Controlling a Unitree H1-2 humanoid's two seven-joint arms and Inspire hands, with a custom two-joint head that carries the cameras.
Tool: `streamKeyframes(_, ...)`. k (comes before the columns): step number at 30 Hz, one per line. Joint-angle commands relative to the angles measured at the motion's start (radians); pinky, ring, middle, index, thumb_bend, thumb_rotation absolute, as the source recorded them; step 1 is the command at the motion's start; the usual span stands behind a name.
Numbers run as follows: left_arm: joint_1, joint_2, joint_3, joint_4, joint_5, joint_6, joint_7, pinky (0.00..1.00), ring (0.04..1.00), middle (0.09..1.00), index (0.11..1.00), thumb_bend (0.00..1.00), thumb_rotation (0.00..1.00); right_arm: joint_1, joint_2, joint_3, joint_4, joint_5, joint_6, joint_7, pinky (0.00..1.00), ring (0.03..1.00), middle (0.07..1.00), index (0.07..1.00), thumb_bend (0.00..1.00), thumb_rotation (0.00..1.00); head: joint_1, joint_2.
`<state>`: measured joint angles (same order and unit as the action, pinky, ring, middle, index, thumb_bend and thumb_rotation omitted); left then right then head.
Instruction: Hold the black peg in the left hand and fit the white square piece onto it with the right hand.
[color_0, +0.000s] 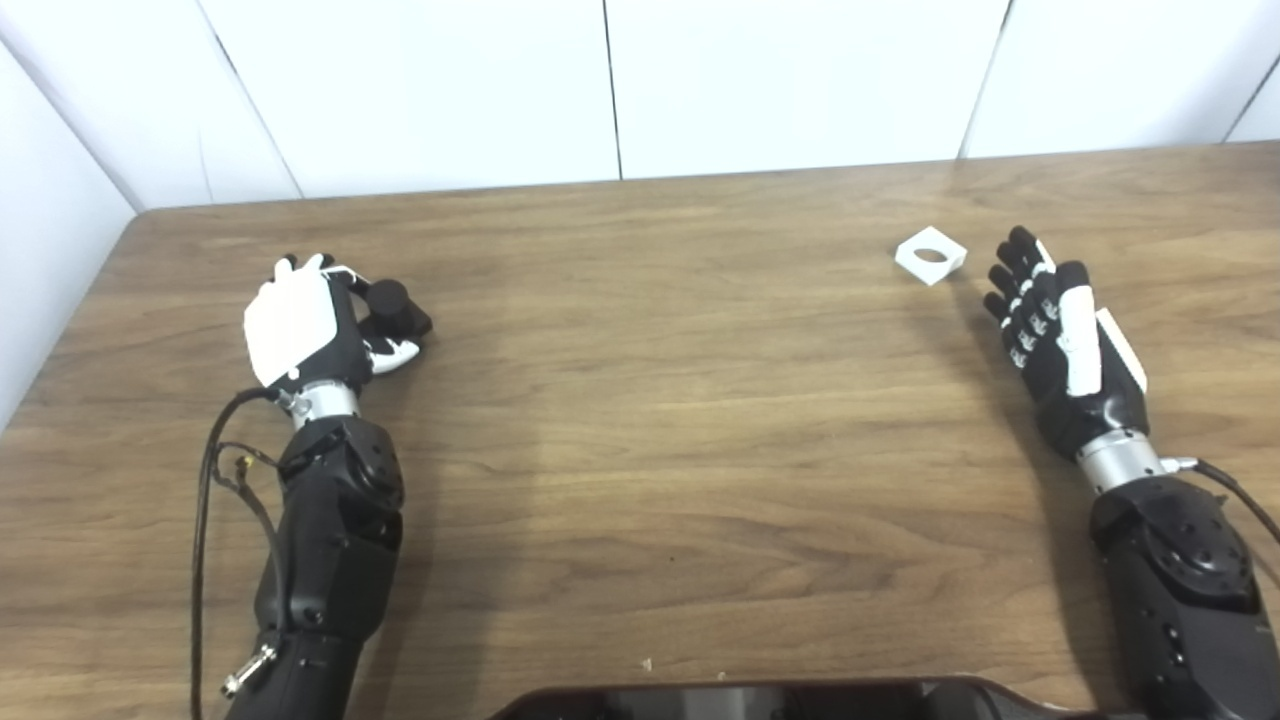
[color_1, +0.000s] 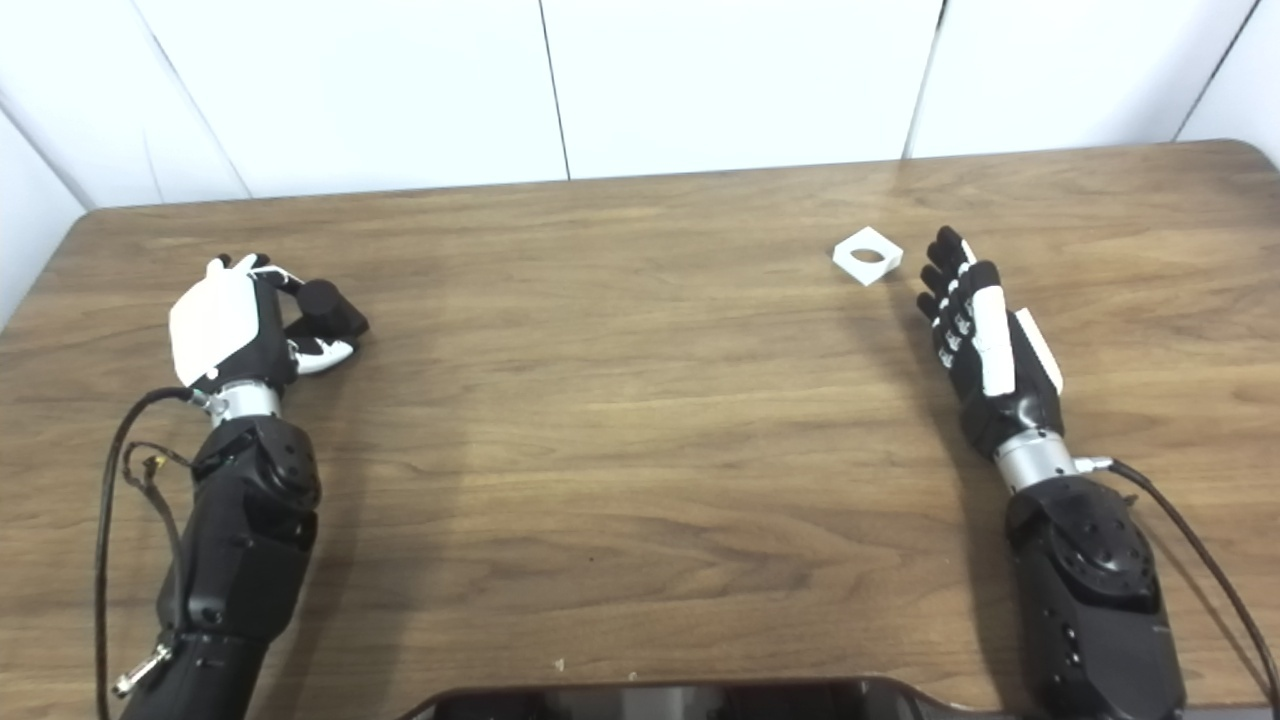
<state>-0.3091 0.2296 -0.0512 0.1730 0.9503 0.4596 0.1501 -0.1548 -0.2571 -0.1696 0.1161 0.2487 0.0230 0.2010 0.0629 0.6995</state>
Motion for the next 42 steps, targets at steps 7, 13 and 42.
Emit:
streamKeyframes(7, 0.01, -0.004, -0.044, -0.067, -0.016, 0.006, -0.013, 0.93, 0.988, 0.901, 0.492, 0.52, 0.06, 0.011, 0.01, 0.008, 0.018, 0.003, -0.003, 0.005, 1.0, 1.0, 1.0, 1.0, 0.64, 1.0, -0.005, 0.003)
streamKeyframes(13, 0.03, -0.034, -0.058, -0.123, -0.039, 0.008, -0.043, 0.92, 0.995, 0.903, 0.493, 0.52, 0.06, 0.007, 0.008, 0.016, 0.008, -0.006, 0.015, -0.001, 1.0, 1.0, 1.0, 1.0, 0.64, 1.0, -0.011, 0.001)
streamKeyframes(42, 0.118, -0.097, -0.286, -0.301, 0.024, -0.015, -0.118, 0.94, 0.982, 0.901, 0.493, 0.51, 0.07, -0.013, 0.008, 0.039, 0.001, -0.027, 0.02, -0.003, 1.0, 1.0, 1.0, 1.0, 0.62, 1.0, -0.033, -0.005)
